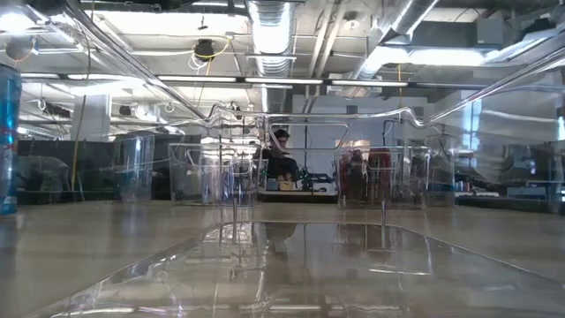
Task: Sort soda cans
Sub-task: Put the bottom right blue soda can into the bottom transparent bin
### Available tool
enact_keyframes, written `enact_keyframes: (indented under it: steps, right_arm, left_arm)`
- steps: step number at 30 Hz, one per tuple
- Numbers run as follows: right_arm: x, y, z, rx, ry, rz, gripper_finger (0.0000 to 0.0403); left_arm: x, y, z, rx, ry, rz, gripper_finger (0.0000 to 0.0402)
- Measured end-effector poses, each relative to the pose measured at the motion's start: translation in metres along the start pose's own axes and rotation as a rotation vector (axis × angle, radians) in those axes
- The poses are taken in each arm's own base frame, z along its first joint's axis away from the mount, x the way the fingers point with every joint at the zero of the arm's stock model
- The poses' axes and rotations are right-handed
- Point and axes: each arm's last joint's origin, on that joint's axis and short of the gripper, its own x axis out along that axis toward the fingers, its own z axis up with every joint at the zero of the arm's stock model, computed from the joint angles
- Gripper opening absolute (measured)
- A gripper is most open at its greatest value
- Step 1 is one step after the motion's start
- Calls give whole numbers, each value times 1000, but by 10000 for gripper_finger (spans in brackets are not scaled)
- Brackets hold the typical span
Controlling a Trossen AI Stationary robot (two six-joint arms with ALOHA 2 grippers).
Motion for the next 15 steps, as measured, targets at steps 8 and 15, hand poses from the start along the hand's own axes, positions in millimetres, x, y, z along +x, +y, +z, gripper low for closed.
enact_keyframes:
  steps: [8, 15]
  right_arm:
    - [-35, 3, 23, -90, -28, -19, 230]
    - [-69, -3, 52, -149, -58, -40, 231]
  left_arm:
    - [0, -1, -1, -4, 9, -5, 164]
    - [0, -1, -1, -6, 9, -5, 164]
